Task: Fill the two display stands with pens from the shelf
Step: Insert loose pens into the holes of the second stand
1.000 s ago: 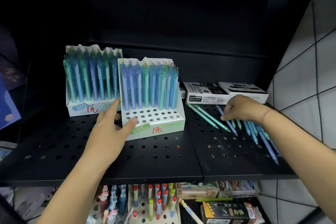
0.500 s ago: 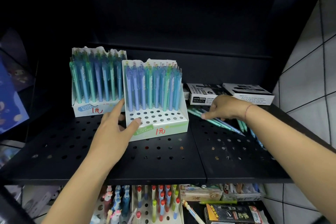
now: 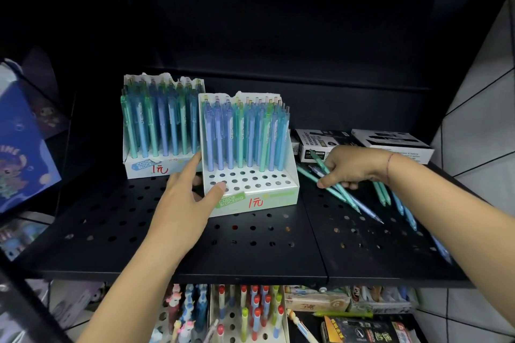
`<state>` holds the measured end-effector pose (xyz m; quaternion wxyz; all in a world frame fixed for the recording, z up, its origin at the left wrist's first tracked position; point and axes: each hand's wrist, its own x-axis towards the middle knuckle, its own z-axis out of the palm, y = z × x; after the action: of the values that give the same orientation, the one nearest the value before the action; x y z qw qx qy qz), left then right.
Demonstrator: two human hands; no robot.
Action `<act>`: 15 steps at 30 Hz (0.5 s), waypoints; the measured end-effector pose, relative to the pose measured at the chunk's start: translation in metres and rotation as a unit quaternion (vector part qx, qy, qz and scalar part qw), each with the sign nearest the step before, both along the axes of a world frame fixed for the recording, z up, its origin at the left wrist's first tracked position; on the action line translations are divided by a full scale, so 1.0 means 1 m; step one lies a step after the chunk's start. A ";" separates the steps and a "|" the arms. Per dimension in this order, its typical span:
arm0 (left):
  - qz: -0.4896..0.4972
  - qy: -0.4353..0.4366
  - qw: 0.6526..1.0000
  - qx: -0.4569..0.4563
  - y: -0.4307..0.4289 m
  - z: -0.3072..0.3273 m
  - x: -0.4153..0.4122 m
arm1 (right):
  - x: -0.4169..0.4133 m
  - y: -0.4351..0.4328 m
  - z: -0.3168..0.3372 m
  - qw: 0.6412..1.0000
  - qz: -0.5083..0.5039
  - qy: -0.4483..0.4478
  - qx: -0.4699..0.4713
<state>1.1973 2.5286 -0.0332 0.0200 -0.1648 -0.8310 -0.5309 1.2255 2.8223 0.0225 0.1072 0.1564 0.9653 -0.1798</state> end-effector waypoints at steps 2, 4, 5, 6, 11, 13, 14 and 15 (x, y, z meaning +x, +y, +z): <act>-0.001 0.002 1.000 -0.002 0.000 -0.001 0.000 | 0.005 0.000 0.004 0.999 -0.004 0.031 -0.013; 0.006 0.004 1.000 0.005 0.000 -0.001 -0.001 | 0.013 -0.001 0.013 0.995 -0.012 0.079 -0.058; 0.016 0.008 1.000 0.019 -0.001 0.000 -0.001 | 0.018 -0.003 0.018 0.989 -0.015 0.110 -0.100; 0.030 0.022 0.999 0.038 -0.001 0.001 0.001 | 0.023 -0.005 0.023 0.979 -0.016 0.140 -0.149; 0.017 0.150 0.978 0.142 0.002 0.019 0.029 | 0.049 -0.044 0.041 0.906 0.068 0.209 -0.360; -0.079 0.101 0.978 0.165 0.009 0.027 0.041 | 0.048 -0.066 0.041 0.879 0.099 0.234 -0.404; -0.136 0.060 0.974 0.169 0.015 0.031 0.046 | 0.046 -0.077 0.040 0.869 0.114 0.248 -0.413; -0.187 0.014 0.967 0.172 0.021 0.033 0.049 | 0.042 -0.088 0.038 0.862 0.134 0.263 -0.412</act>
<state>1.2463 2.5492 -0.0003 -0.0401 -0.3189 -0.6814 -0.6576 1.2677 2.7348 0.0603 -0.0728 -0.0854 0.8074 -0.5792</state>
